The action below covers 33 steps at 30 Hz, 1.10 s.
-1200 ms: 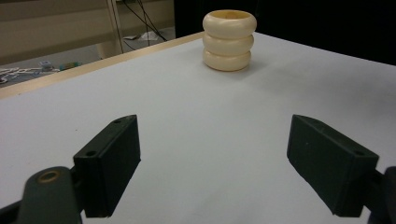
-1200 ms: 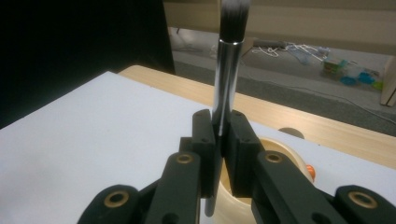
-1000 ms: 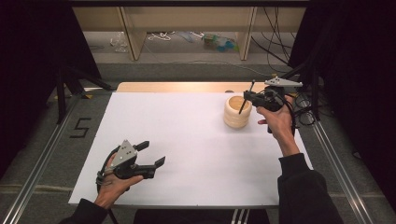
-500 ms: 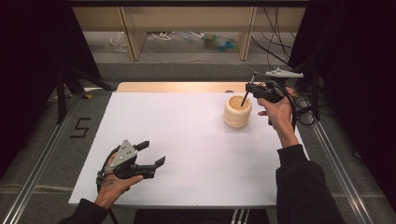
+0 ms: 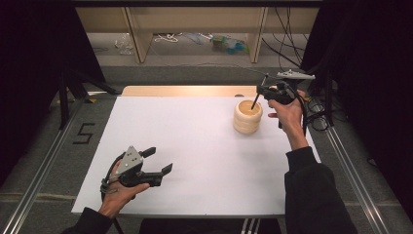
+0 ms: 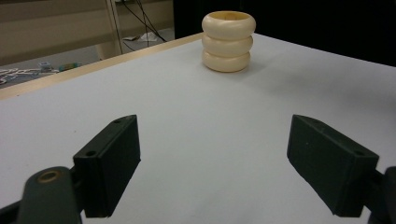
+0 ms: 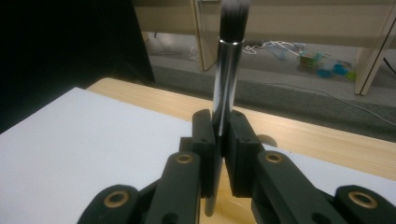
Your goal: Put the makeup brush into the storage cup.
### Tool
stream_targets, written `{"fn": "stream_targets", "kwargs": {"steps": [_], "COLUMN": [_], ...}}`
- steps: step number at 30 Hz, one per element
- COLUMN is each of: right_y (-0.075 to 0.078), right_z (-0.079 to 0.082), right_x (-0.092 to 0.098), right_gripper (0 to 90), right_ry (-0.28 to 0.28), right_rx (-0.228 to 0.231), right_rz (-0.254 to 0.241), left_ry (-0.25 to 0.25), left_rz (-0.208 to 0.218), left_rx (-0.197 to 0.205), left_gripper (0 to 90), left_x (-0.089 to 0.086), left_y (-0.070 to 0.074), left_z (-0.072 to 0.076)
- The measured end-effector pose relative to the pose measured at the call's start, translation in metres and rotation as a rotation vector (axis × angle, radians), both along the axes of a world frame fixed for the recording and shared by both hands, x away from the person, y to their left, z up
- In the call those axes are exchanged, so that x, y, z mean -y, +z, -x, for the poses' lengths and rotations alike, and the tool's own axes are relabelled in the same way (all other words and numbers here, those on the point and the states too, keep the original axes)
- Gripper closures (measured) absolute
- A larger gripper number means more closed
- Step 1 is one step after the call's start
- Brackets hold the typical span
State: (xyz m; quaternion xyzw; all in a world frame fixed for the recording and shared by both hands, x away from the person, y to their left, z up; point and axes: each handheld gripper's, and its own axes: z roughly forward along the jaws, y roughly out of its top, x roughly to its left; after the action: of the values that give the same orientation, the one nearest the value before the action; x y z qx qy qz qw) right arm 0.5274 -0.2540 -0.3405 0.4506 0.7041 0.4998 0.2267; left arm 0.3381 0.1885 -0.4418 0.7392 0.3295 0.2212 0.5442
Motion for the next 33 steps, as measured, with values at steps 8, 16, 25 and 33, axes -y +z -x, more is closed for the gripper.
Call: {"fn": "stream_targets", "kwargs": {"steps": [8, 16, 25, 33], "right_y": [-0.003, -0.006, -0.017, -0.026], "right_z": [-0.006, -0.015, -0.023, -0.028], "right_x": [0.003, -0.002, -0.010, -0.015], "right_gripper": [83.7, 83.6, 83.6, 83.6], "right_ry": [-0.017, -0.021, -0.026, -0.021], "right_rx": [-0.004, -0.035, -0.075, -0.111], "right_rz": [0.000, 0.036, 0.060, 0.094], "left_ry": [-0.001, -0.002, -0.006, -0.002], "left_rz": [-0.002, 0.001, -0.006, -0.003], "left_rx": [-0.001, -0.002, 0.004, 0.003], "left_gripper": [17.2, 17.2, 17.2, 17.2], "left_x": [0.000, 0.000, 0.000, 0.000], "left_y": [0.000, 0.000, 0.000, 0.000], "left_z": [0.000, 0.000, 0.000, 0.000]}}
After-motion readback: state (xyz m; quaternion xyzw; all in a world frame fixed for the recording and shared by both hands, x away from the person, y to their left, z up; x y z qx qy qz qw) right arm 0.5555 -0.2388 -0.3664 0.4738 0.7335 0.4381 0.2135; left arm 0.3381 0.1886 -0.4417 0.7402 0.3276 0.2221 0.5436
